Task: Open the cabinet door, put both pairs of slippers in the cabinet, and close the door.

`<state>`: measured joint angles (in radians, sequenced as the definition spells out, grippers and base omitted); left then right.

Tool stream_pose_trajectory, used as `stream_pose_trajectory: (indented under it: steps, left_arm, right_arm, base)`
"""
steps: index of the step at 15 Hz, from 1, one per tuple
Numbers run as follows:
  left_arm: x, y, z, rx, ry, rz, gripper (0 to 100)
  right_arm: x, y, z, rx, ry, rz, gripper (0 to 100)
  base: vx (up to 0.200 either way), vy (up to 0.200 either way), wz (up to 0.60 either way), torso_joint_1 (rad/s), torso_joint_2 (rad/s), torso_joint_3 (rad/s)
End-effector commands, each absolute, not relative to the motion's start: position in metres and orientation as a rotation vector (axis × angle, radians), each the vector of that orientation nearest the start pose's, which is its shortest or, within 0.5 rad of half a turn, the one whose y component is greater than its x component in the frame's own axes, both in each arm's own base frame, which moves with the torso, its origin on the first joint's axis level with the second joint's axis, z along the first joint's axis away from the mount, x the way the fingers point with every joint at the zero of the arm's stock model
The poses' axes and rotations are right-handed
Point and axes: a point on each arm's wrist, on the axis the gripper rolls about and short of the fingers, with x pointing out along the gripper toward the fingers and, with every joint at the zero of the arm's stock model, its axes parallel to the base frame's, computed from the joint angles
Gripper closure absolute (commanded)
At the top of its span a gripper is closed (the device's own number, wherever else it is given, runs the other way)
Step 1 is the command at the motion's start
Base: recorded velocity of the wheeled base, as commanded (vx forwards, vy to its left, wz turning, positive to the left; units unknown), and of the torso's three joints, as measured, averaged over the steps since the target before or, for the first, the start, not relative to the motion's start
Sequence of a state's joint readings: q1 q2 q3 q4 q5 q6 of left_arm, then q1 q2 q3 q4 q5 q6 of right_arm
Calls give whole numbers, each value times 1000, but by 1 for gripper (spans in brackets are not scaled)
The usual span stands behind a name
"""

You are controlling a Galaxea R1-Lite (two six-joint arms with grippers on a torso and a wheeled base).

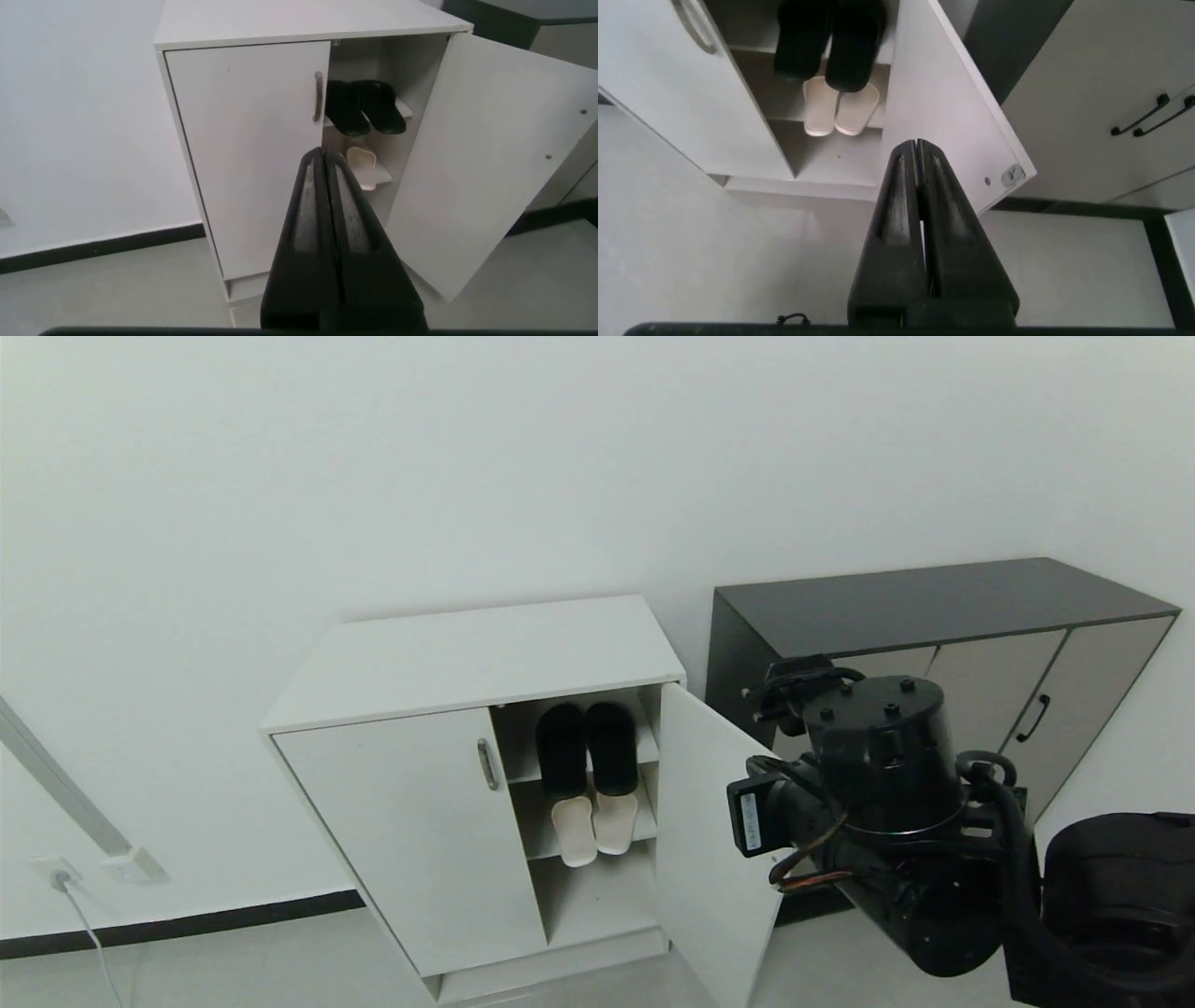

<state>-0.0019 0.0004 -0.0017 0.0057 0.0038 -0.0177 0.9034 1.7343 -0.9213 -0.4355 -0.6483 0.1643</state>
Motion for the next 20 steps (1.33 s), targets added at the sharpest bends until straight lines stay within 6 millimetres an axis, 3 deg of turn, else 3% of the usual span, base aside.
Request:
stream_pose_trajectory:
  steps: [1, 5, 9, 13, 14, 16, 20]
  left_arm:
    - [-23, 0, 75, -18, 6, 2, 100]
    - [-23, 0, 75, -18, 6, 3, 100]
    - [-23, 0, 75, -18, 5, 3, 100]
    - [-23, 0, 75, -18, 6, 2, 100]
    - [-23, 0, 75, -17, 6, 3, 100]
    - [-23, 0, 75, -17, 6, 2, 100]
    - [-23, 0, 75, -17, 6, 2, 100]
  right_arm:
    - [206, 239, 184, -105, 291, 228, 100]
    - [211, 237, 181, -110, 298, 211, 100]
    - [231, 229, 176, -99, 294, 154, 100]
    - [269, 211, 174, -65, 295, 95, 100]
    - [288, 202, 173, -49, 300, 87, 100]
    - [321, 192, 166, -30, 304, 32, 100]
    - [366, 175, 146, 13, 317, 29, 100]
  base:
    - [-200, 0, 0, 7, -2, -2]
    - [0, 0, 0, 0, 0, 0]
    - [0, 0, 0, 0, 0, 0]
    - [0, 0, 0, 0, 0, 0]
    - [0, 0, 0, 0, 0, 0]
    - [0, 0, 0, 0, 0, 0]
    - [0, 0, 0, 0, 0, 0]
